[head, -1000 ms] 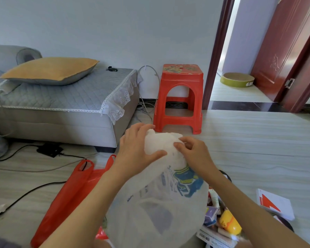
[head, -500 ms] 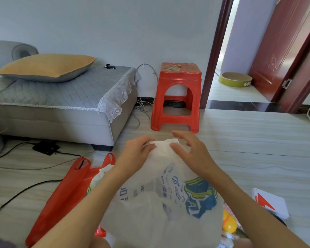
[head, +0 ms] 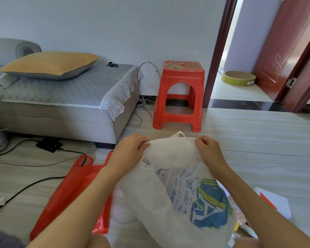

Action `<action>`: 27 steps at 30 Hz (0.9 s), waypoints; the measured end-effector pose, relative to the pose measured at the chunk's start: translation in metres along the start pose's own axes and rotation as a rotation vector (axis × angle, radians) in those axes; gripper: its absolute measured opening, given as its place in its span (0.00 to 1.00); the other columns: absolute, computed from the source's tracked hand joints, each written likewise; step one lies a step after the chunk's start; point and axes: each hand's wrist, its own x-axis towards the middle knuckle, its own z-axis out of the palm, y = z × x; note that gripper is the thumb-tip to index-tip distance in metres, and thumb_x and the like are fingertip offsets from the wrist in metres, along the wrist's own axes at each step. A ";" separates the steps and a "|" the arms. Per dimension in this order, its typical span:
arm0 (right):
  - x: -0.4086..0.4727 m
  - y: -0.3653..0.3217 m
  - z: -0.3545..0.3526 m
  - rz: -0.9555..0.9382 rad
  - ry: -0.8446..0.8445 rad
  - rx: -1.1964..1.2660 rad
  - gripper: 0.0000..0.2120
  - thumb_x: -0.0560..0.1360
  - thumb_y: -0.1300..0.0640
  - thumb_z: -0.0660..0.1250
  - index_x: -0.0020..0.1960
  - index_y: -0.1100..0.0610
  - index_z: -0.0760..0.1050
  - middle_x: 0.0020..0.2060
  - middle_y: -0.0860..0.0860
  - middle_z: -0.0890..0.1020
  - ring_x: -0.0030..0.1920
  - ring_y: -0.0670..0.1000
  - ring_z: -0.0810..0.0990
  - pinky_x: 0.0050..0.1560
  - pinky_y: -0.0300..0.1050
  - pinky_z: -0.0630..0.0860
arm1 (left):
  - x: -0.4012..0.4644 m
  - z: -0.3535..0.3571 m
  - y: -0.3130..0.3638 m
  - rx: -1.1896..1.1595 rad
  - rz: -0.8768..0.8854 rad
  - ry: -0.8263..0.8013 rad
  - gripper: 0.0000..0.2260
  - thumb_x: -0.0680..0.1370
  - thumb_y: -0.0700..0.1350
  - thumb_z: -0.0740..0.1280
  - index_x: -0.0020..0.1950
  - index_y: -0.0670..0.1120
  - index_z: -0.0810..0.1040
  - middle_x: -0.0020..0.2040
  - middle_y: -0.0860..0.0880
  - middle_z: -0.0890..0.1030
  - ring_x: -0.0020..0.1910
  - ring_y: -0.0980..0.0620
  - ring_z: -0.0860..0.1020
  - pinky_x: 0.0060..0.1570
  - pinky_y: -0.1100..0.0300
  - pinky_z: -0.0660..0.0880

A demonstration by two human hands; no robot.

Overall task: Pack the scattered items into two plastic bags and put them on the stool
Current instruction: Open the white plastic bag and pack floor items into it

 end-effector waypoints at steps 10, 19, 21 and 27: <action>-0.017 -0.015 0.018 -0.606 -0.163 -0.467 0.31 0.68 0.33 0.58 0.66 0.47 0.69 0.62 0.41 0.73 0.63 0.42 0.68 0.61 0.35 0.57 | 0.001 -0.009 0.020 -0.754 -0.200 -0.095 0.10 0.79 0.41 0.61 0.41 0.44 0.79 0.33 0.52 0.76 0.34 0.57 0.72 0.36 0.64 0.68; -0.014 -0.012 0.015 -0.269 -0.132 -0.157 0.13 0.79 0.53 0.59 0.38 0.59 0.71 0.32 0.49 0.72 0.34 0.47 0.69 0.34 0.38 0.65 | 0.001 -0.002 0.005 -0.269 -0.160 -0.146 0.09 0.72 0.46 0.70 0.50 0.51 0.74 0.43 0.56 0.73 0.46 0.56 0.74 0.49 0.62 0.70; -0.010 -0.008 0.012 -0.218 -0.052 -0.165 0.11 0.79 0.53 0.59 0.40 0.56 0.71 0.33 0.47 0.72 0.34 0.43 0.69 0.31 0.32 0.63 | 0.001 0.002 0.001 0.001 -0.147 -0.151 0.15 0.72 0.48 0.69 0.58 0.53 0.72 0.52 0.55 0.71 0.57 0.51 0.68 0.56 0.56 0.62; -0.001 -0.002 -0.003 -0.042 0.188 -0.040 0.09 0.78 0.53 0.59 0.45 0.58 0.73 0.38 0.49 0.75 0.41 0.49 0.72 0.36 0.41 0.66 | 0.004 -0.004 -0.001 0.101 -0.099 0.025 0.13 0.74 0.43 0.66 0.58 0.51 0.76 0.54 0.49 0.72 0.54 0.47 0.68 0.51 0.58 0.64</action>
